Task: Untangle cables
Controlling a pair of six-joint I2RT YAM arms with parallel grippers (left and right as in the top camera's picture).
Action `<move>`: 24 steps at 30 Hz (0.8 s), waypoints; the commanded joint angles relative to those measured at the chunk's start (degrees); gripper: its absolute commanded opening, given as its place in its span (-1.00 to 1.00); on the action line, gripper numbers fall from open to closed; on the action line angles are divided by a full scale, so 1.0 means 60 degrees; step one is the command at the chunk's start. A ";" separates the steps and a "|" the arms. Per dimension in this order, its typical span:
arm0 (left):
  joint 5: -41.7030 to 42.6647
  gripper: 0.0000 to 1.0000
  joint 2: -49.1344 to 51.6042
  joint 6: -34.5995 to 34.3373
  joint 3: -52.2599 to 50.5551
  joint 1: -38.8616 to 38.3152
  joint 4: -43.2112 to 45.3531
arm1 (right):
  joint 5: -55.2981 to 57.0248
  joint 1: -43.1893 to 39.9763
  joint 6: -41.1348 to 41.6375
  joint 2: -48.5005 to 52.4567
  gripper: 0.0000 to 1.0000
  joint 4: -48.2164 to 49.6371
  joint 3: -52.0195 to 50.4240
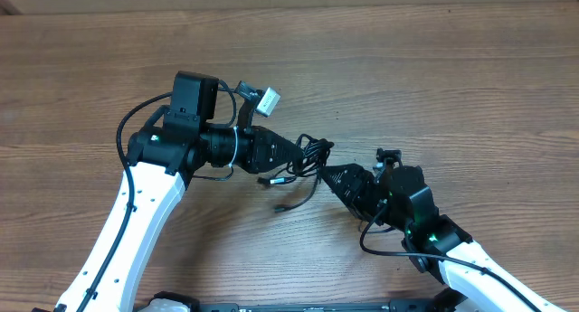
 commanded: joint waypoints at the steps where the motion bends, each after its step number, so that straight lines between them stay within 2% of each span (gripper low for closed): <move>1: 0.0102 -0.91 -0.0168 -0.1257 0.0157 0.0000 0.0226 | -0.0557 0.0000 -0.0871 -0.0004 0.24 0.0051 0.0007; 7: -0.0033 -0.91 -0.0171 -0.2670 0.0157 -0.0036 0.0211 | -0.0189 0.0000 -0.1311 -0.0004 0.23 0.0164 0.0007; 11: -0.0164 -0.91 -0.0171 -0.3756 0.0157 -0.0036 0.0222 | -0.0175 0.0000 -0.2204 -0.0004 0.22 0.0495 0.0007; 15: -0.0630 -0.91 -0.0171 -0.4827 0.0157 -0.0036 0.0219 | -0.0299 0.0000 -0.2229 -0.0004 0.16 0.0495 0.0007; 24: -0.0852 -0.91 -0.0171 -0.5672 0.0157 -0.0036 0.0393 | -0.0535 0.0109 -0.2233 0.0102 0.11 0.0401 0.0007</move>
